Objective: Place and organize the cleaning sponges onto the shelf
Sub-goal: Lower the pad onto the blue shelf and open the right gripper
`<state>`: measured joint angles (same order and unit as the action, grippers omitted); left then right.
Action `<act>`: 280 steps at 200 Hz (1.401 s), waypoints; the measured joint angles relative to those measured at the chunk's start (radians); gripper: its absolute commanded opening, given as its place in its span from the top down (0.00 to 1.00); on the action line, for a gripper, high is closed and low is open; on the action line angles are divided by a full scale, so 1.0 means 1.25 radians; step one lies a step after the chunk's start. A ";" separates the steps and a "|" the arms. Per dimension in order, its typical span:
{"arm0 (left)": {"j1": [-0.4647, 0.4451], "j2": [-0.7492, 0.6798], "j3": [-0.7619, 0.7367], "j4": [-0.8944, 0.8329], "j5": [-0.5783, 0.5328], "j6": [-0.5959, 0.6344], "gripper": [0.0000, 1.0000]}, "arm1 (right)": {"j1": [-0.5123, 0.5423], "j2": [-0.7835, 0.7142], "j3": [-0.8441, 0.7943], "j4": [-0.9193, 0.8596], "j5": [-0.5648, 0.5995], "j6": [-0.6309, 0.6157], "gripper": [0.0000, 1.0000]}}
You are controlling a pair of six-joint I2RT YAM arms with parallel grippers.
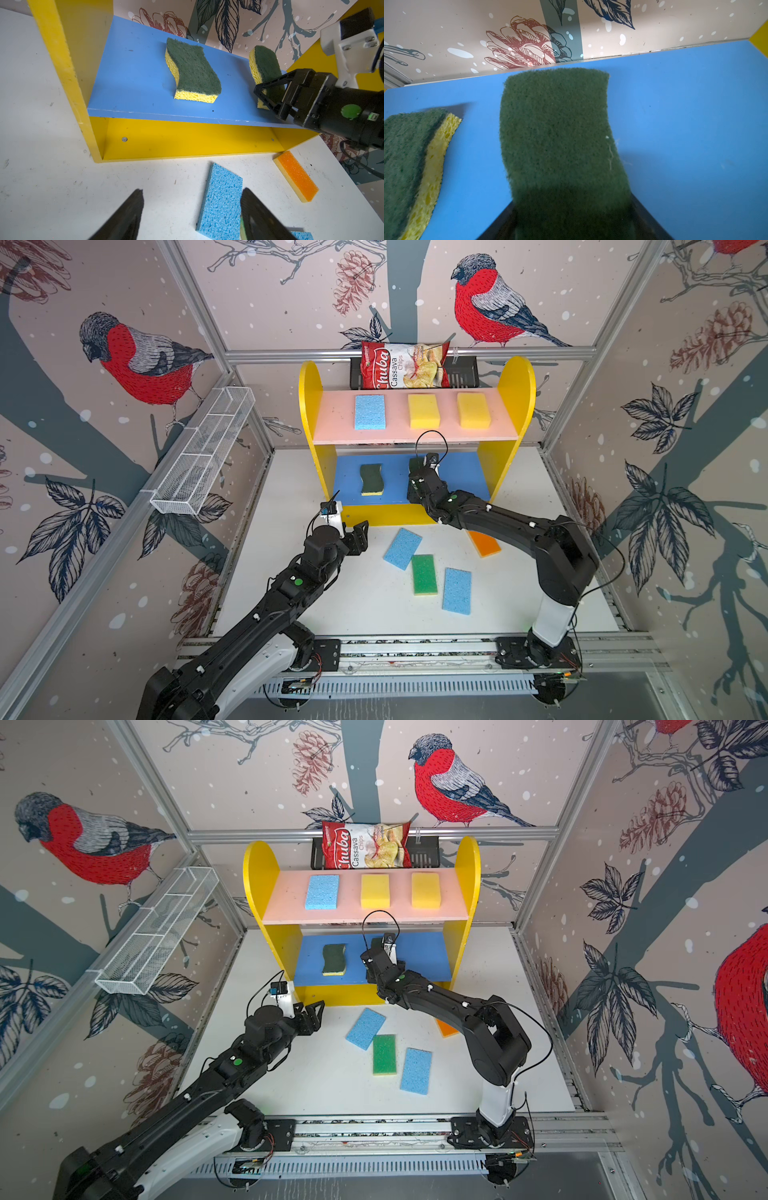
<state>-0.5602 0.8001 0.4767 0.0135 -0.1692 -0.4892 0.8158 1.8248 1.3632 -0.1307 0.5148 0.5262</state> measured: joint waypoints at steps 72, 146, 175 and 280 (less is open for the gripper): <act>0.000 0.015 -0.003 0.002 0.000 0.008 0.26 | -0.002 0.018 0.020 -0.008 -0.003 0.000 0.24; 0.000 0.020 0.000 0.003 0.001 0.014 0.26 | 0.000 0.020 0.036 -0.024 -0.003 0.000 0.20; 0.000 0.017 0.005 0.002 0.001 0.014 0.26 | 0.002 0.010 0.036 -0.032 -0.003 0.000 0.19; -0.001 -0.021 0.010 -0.021 -0.010 0.012 0.26 | 0.030 -0.078 -0.027 -0.050 0.000 0.000 0.16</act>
<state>-0.5617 0.7738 0.4896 -0.0128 -0.1822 -0.4744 0.8536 1.7279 1.3300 -0.1936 0.5148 0.5259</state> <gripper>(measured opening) 0.743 0.839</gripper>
